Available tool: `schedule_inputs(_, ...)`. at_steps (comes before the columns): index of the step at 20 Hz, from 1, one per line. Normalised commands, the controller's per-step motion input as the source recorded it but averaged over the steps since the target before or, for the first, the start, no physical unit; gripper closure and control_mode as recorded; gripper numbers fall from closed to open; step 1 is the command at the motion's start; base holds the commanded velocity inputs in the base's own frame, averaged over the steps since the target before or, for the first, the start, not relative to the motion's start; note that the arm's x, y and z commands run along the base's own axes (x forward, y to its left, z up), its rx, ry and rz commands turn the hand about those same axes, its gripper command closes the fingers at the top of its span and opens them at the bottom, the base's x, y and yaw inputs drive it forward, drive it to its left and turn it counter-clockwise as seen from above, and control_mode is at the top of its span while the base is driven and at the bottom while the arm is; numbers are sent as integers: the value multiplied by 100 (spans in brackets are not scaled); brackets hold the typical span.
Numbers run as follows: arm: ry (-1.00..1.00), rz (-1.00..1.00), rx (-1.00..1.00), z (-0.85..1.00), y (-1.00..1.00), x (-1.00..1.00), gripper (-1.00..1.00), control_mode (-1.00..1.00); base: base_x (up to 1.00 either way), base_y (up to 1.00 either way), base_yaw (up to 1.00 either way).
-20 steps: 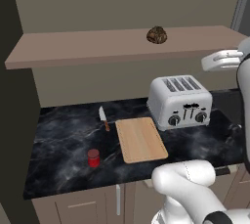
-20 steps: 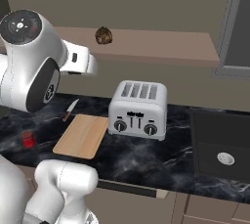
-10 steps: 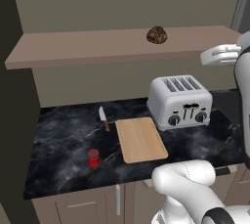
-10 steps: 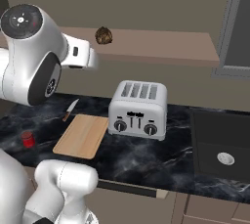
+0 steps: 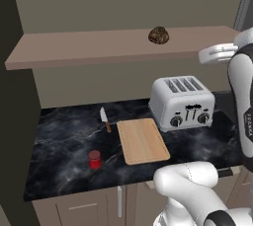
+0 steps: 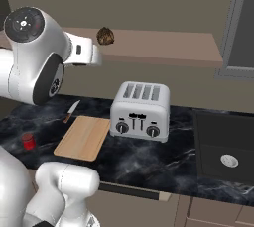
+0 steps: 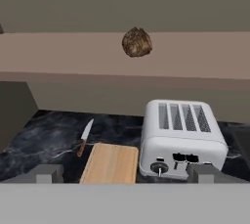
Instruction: Pick the bread, place it on the cutting board, pick the jam, place it on the counter, and close the cabinet.
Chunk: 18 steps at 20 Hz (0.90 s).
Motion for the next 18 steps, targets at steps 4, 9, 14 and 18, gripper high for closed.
schedule_inputs(4,0,-3,-2,2,0,25,-100,-100,0,0,0)
schedule_inputs(9,0,-3,-1,9,0,25,-100,-100,0,0,0)
schedule_inputs(14,0,-1,0,13,2,24,-100,-100,0,0,0)
schedule_inputs(18,0,-1,-1,1,10,27,-100,-100,0,0,0)
